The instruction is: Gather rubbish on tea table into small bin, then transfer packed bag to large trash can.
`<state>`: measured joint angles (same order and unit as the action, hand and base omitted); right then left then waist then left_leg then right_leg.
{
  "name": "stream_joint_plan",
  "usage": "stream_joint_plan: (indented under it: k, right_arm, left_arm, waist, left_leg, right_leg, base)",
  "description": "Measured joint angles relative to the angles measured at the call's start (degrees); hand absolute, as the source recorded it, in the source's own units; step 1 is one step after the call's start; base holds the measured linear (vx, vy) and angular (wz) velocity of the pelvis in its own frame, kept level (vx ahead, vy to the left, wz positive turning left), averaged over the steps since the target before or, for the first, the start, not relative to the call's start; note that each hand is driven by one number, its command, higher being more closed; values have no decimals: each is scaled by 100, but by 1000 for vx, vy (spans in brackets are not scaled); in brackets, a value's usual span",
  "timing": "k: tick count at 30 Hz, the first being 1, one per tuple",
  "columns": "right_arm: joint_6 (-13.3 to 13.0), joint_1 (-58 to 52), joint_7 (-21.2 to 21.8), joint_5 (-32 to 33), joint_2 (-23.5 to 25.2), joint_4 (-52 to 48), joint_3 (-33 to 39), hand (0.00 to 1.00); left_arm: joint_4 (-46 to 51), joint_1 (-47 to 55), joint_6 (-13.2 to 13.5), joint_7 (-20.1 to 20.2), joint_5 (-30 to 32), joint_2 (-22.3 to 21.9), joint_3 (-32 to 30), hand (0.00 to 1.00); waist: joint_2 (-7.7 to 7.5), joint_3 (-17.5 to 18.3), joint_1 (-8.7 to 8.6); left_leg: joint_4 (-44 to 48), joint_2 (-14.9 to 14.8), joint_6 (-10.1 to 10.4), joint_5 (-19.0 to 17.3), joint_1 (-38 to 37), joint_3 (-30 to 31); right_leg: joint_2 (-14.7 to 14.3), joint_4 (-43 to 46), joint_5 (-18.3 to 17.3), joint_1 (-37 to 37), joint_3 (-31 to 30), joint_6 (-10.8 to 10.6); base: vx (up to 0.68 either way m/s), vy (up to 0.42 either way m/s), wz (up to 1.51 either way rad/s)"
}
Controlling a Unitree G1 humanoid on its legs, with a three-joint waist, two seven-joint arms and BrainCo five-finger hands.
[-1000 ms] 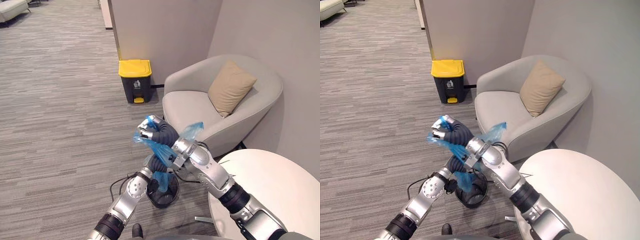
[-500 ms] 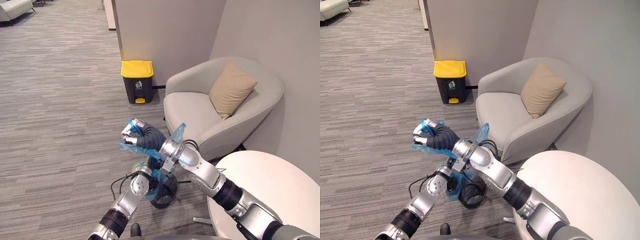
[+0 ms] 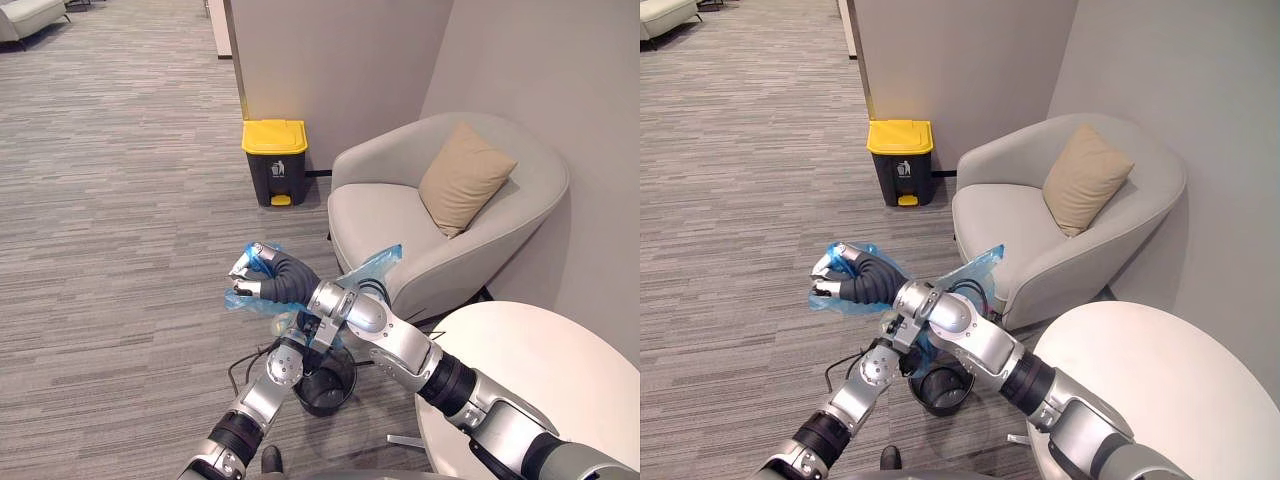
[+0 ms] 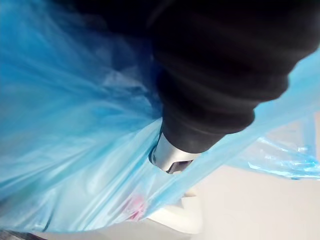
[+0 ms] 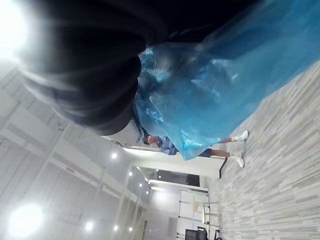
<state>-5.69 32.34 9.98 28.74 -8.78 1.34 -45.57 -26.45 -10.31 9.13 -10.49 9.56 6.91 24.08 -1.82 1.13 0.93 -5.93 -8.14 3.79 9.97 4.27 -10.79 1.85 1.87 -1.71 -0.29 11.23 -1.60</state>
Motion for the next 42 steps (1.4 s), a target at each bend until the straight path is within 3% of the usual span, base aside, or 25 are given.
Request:
stream_joint_plan:
  k: [5,6,11,17,23,32,42]
  right_arm:
    - [-34,-45,39,-42,103,-1,1,100]
    - [-62,-81,44,-121,161,-9,7,0]
    - [-190,-564,163,-656,217,-62,26,0]
    - [-309,-1194,154,-1797,106,-67,351,0]
    - [-529,-1721,87,-2935,-382,-323,947,0]
    - [-752,-2152,-248,-3796,-713,-515,1834,0]
    - [-800,-2892,-396,-3997,-805,-732,2850,0]
  left_arm:
    - [198,2,0,-47,-205,1,-19,100]
    - [273,3,1,-61,-245,-8,-70,100]
    - [535,44,1,-69,-358,-17,-366,100]
    - [678,259,19,-72,-448,-77,-826,100]
    - [690,602,19,-76,-498,-54,-1381,100]
    - [739,994,19,-67,-497,148,-1913,100]
    - [737,1332,19,49,-502,144,-2491,100]
  waist:
    - [3,-2,-1]
    - [2,-3,-7]
    - [-3,-7,-9]
    - [-29,-23,-17]
    - [-49,-86,-13]
    - [-82,-161,-10]
    - [-56,-178,-15]
  left_leg:
    - [0,1,3,-2,0,1]
    - [0,2,3,-3,0,1]
    - [0,10,1,-2,0,5]
    - [-1,12,7,-7,-2,2]
    - [-1,9,13,-12,-3,-8]
    - [-1,13,31,-28,-1,-30]
    - [-1,10,57,-52,10,-53]
  right_leg:
    - [3,2,-2,1,0,-1]
    - [4,3,-3,1,0,-2]
    - [13,13,-11,1,2,-11]
    - [19,24,-21,-3,-2,-26]
    - [19,25,-35,-7,-11,-46]
    - [24,25,-33,-24,-34,-39]
    - [23,40,-49,-94,-69,-28]
  base:
    - [0,0,0]
    - [0,0,0]
    - [0,0,0]
    - [0,0,0]
    - [0,0,0]
    - [0,0,0]
    - [0,0,0]
